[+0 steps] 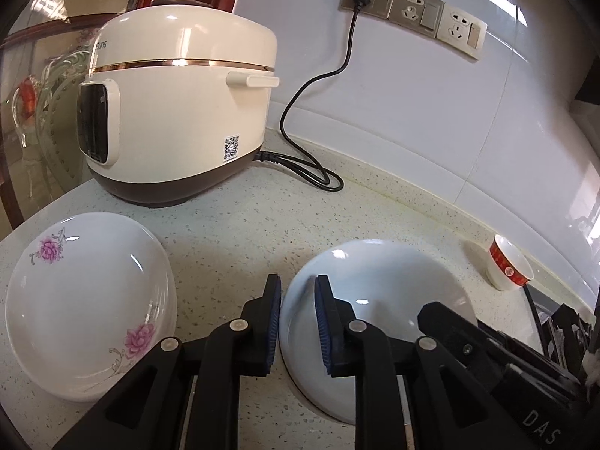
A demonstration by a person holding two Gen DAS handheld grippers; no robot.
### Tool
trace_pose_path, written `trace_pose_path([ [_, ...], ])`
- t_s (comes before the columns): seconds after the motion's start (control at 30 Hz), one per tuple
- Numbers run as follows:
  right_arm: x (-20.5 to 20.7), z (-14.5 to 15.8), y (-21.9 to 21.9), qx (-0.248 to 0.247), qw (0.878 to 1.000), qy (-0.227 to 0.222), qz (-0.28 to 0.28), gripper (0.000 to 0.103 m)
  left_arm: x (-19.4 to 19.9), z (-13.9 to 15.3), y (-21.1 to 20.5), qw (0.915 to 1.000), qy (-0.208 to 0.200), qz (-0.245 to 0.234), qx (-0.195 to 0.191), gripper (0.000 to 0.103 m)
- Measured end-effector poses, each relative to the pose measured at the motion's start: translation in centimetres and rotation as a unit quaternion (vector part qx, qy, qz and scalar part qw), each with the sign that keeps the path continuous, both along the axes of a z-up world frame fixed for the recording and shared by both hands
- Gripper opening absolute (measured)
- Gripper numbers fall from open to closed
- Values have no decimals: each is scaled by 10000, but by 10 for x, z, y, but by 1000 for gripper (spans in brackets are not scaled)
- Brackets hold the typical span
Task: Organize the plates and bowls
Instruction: 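Lower the held white bowl onto the green-rimmed bowl beside the plates, then open the left tool to release the white bowl and pull back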
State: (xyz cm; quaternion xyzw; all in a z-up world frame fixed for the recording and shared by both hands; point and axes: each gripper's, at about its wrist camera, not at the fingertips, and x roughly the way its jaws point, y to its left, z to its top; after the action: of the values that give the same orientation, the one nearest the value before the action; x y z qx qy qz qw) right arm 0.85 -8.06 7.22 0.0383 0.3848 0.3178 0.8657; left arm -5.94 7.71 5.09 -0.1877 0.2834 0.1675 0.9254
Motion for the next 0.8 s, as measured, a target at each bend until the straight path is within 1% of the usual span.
trace_pose_path([
  [0.23, 0, 1, -1, 3, 10000, 0, 5, 34, -1, 0, 1, 10000, -28, 1, -48, 21],
  [0.27, 0, 1, -2, 22, 10000, -7, -2, 37, -2, 1, 2, 10000, -54, 18, -60, 21],
  [0.33, 0, 3, -4, 35, 10000, -53, -73, 47, -2, 1, 3, 9999, -63, 84, -61, 31],
  [0.37, 0, 5, -7, 76, 9998, -103, -148, 56, -2, 1, 4, 9999, -53, 136, -67, 50],
  [0.4, 1, 7, -11, 147, 9996, -135, -214, 64, -3, 2, 4, 9998, -56, 184, -61, 73],
  [0.43, 2, 9, -14, 234, 9992, -156, -282, 67, -5, 3, 4, 9996, -86, 273, -13, 82],
  [0.47, 3, 12, -20, 368, 9984, -179, -387, 71, -8, 7, 3, 9991, -161, 386, 103, 88],
  [0.53, 6, 15, -33, 629, 9960, -198, -598, 73, -13, 12, -2, 9982, -308, 448, 271, 88],
  [0.67, 14, 15, -51, 979, 9912, -80, -890, 75, -18, 20, -19, 9952, -539, 335, 742, 101],
  [0.77, 22, 11, -58, 1103, 9885, 73, -1031, 76, -22, 25, -27, 9923, -710, 271, 978, 101],
  [0.8, 24, 9, -60, 1102, 9880, 120, -1080, 76, -25, 28, -29, 9909, -841, 241, 1025, 101],
])
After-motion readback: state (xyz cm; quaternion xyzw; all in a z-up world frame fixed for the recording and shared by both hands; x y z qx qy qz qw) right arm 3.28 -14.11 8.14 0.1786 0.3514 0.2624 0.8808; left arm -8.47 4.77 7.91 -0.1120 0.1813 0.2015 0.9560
